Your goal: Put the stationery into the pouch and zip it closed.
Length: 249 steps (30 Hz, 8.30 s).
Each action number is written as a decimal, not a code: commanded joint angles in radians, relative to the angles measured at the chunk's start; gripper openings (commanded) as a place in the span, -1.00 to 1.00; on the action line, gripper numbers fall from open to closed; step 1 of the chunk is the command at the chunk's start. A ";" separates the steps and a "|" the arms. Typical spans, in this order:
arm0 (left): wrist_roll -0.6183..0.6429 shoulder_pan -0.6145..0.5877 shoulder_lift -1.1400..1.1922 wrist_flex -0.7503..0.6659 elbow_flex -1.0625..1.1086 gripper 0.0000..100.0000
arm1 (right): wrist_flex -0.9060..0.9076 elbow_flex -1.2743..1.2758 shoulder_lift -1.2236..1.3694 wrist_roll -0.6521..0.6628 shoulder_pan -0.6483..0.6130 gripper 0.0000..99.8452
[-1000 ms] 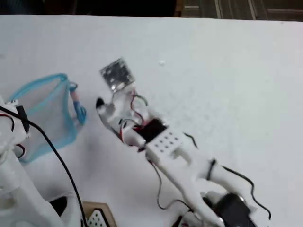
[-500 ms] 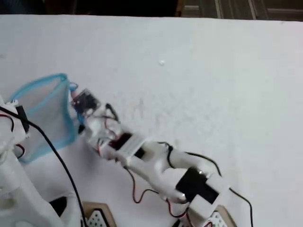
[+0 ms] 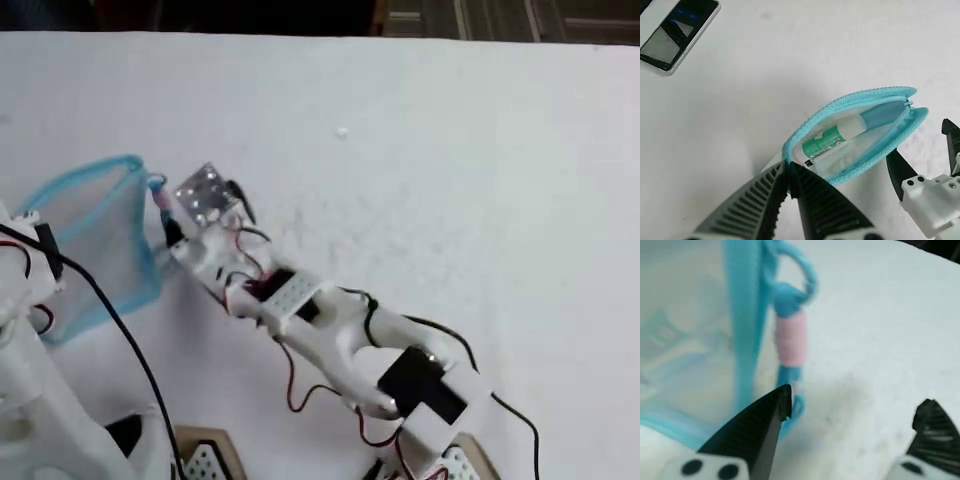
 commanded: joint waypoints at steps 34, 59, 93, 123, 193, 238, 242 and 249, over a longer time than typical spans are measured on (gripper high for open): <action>0.009 0.008 0.013 -0.015 0.043 -0.96 | -0.061 -0.140 0.097 0.044 -0.114 -0.25; 0.009 0.007 0.013 -0.014 0.043 -0.96 | -0.131 -0.157 0.236 0.054 0.002 -0.25; 0.006 0.008 0.013 -0.018 0.038 -0.96 | -0.133 -0.423 0.274 -0.066 0.186 -0.97; 0.011 0.329 0.021 -0.199 0.044 -0.56 | 0.562 -0.678 -0.661 -0.005 0.160 -0.97; 0.278 0.559 -0.438 -0.275 0.404 -0.90 | 0.727 -0.531 -0.717 0.003 0.232 -0.97; 0.236 0.707 -0.351 -0.443 0.396 -0.55 | 0.730 -0.425 -0.934 0.011 0.386 -0.97; 0.238 0.714 -0.348 -0.443 0.400 -0.52 | 0.730 -0.345 -1.029 0.011 0.357 -0.97; 0.238 0.765 -0.352 -0.407 0.382 -0.52 | 0.730 -0.304 -1.079 0.011 0.332 -0.97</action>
